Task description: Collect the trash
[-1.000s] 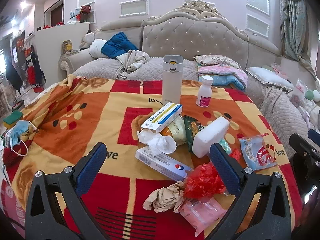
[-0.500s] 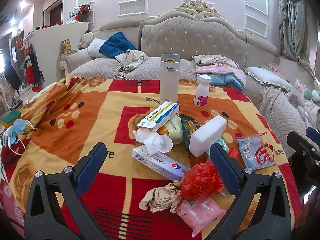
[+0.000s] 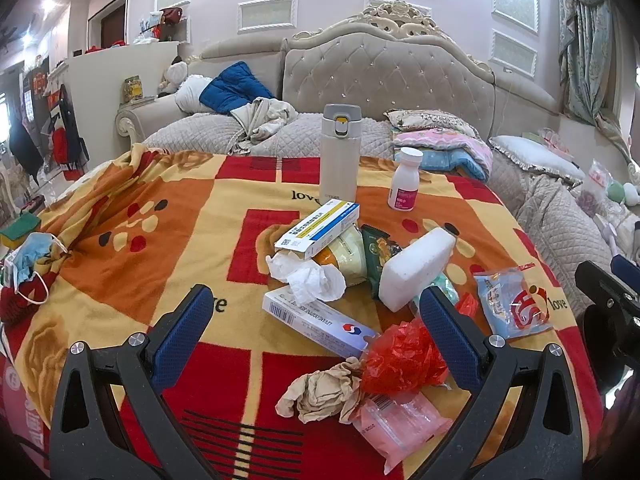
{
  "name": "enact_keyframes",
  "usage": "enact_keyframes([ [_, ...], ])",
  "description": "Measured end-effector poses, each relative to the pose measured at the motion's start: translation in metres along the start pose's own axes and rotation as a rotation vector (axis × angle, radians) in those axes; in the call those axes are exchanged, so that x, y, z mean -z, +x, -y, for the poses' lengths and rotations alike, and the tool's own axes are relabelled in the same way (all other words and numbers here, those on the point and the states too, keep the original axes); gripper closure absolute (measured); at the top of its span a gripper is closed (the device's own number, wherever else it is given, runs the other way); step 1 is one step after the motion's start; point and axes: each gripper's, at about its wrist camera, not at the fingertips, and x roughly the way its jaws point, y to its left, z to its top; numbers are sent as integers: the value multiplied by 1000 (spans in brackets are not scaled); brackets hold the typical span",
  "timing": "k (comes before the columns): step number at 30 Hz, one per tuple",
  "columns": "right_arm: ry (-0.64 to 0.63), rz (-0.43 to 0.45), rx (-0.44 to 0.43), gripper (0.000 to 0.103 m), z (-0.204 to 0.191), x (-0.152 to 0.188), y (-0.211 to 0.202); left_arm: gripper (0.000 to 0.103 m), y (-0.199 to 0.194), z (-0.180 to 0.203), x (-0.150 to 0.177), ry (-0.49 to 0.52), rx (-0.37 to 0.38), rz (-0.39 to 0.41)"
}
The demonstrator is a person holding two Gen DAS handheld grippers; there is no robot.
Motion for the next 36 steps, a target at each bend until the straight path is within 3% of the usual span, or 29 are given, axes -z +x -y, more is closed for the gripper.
enact_keyframes([
  [36,-3,-63,-21,0,7,9,13,1,13,-6,8,-6,-12,-39],
])
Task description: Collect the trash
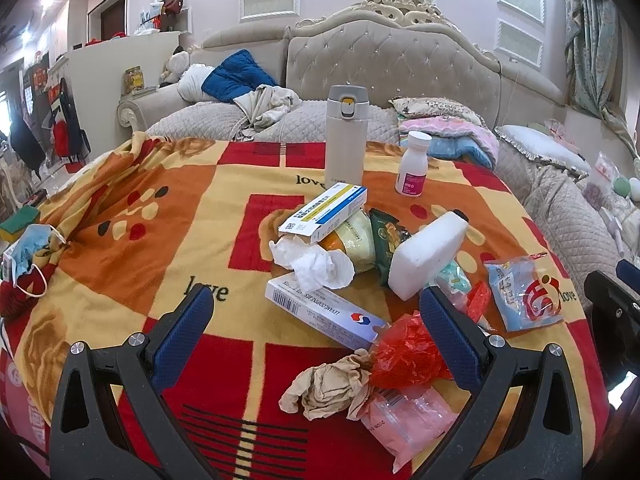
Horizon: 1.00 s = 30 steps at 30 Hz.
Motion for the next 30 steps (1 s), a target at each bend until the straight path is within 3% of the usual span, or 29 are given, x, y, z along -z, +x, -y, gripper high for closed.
enact_keyframes([
  [16,0,-23,33,0,14,6,2,1,8,0,2,6,0,-28],
  [30,39,-146,52,0,52,28,31,1,27,10,-5,67,51,-77],
])
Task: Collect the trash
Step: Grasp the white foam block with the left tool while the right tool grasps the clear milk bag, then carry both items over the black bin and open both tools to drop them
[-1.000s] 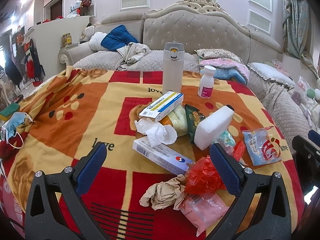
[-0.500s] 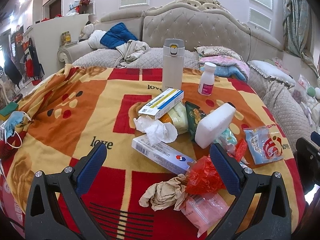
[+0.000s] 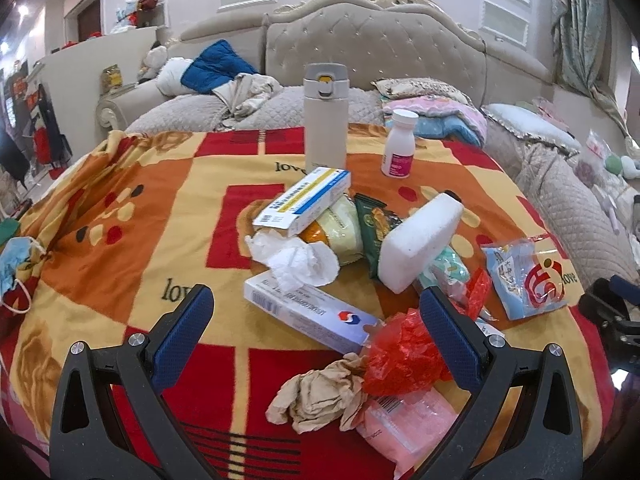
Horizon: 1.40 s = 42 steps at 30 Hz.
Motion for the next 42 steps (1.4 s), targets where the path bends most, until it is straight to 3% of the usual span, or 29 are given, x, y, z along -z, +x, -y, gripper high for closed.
enact_keyframes([
  [10,12,-114,-89,0,-5,-9,51,1,31,24,-25,97,62,-54],
  [20,-25,-202,-80,0,-12,-15,96,1,78,62,-48,228,93,-127],
  [21,-24,-201,-85,0,-11,-15,97,6,81,64,-48,236,100,-136],
  [22,-22,-200,-91,1,-10,-14,99,21,84,66,-48,245,110,-146],
  [23,-23,-202,-94,6,-10,-13,101,31,89,69,-48,256,124,-172],
  [24,-25,-204,-95,17,-10,-13,103,51,93,70,-48,257,132,-190],
  [25,-26,-211,-100,22,-9,-11,106,59,97,70,-48,250,144,-210],
  [26,-23,-211,-107,24,-8,-10,106,59,98,70,-48,242,152,-219],
  [27,-13,-195,-122,33,-6,-10,103,61,97,71,-49,239,150,-213],
  [30,11,-143,-157,39,0,-13,88,67,83,68,-53,227,148,-177],
  [37,60,-42,-205,40,21,-26,43,67,44,75,-68,208,216,-119],
  [42,73,5,-170,40,43,-28,13,67,23,101,-67,221,284,-103],
])
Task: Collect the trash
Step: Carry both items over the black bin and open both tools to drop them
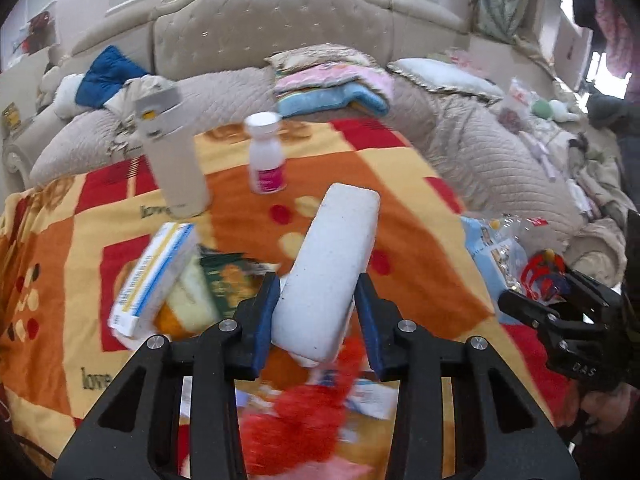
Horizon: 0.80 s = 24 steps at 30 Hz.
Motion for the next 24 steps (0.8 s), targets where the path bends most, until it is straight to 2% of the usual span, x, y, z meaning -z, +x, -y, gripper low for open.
enact_keyframes([
  [6,27,25,89,40,37,7,-34,67,-1,55,1,57,75,-8],
  [13,100,26,213,40,96,28,-63,67,19,127,9,118,153,-60],
  [24,230,-25,313,39,179,65,-77,67,54,216,13,188,221,-111],
])
